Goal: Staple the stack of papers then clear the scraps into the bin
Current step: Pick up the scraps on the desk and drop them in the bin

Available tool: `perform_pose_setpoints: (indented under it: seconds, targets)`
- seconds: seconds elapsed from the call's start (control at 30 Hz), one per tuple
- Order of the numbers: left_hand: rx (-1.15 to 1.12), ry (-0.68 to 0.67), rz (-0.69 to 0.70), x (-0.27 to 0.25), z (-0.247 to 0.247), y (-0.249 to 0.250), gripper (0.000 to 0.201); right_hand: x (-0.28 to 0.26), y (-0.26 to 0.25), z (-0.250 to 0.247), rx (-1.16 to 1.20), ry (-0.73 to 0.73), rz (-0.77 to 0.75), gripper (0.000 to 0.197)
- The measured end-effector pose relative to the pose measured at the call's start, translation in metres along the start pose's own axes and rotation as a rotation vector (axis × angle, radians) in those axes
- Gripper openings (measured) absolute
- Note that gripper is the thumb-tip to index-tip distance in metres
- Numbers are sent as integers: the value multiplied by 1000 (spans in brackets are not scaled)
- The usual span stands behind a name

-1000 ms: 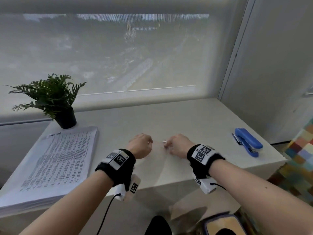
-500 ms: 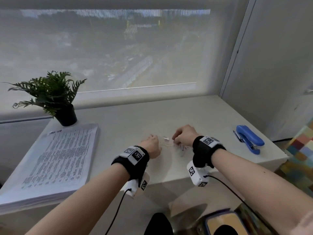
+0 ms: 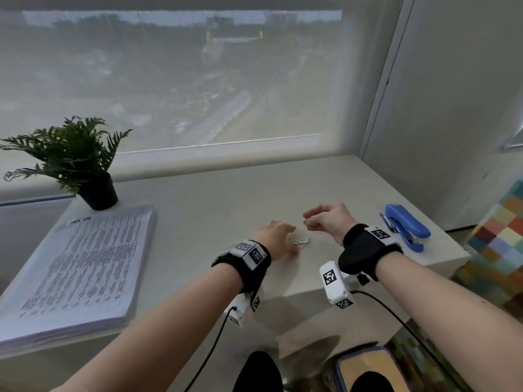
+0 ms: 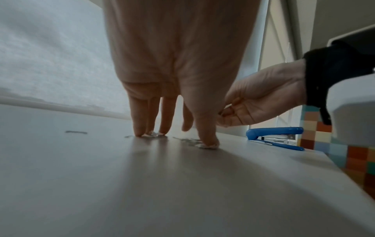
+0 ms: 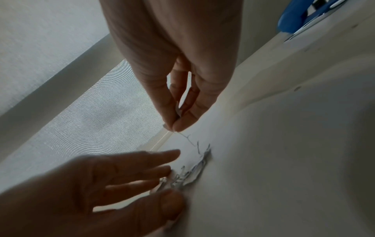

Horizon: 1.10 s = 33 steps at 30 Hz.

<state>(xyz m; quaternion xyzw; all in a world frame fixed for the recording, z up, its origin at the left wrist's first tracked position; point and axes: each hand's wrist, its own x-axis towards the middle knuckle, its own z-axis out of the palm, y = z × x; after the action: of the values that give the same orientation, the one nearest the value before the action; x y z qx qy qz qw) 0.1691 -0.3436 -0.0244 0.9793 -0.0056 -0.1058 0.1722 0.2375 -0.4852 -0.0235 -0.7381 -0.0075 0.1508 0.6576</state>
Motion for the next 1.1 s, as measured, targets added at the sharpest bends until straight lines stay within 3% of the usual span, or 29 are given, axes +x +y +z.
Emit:
perform_pose_setpoints:
  seconds: [0.13,0.23,0.53,0.77,1.1]
  targets:
    - [-19,47,-8,5,-3,8,36,0,3,-5,21,9,2,27]
    - [-22,96,-5,8,-3,9,28,-3,4,-6,34,15,7,26]
    - [-85,134,-9,16,1,2,24,-9,5,-5,59,23,22,26]
    - [-31,167,89,12,3,5,21,-14,8,-4,85,35,33,27]
    - [42,147,108,12,-1,7,19,-20,12,-5,143,75,50,25]
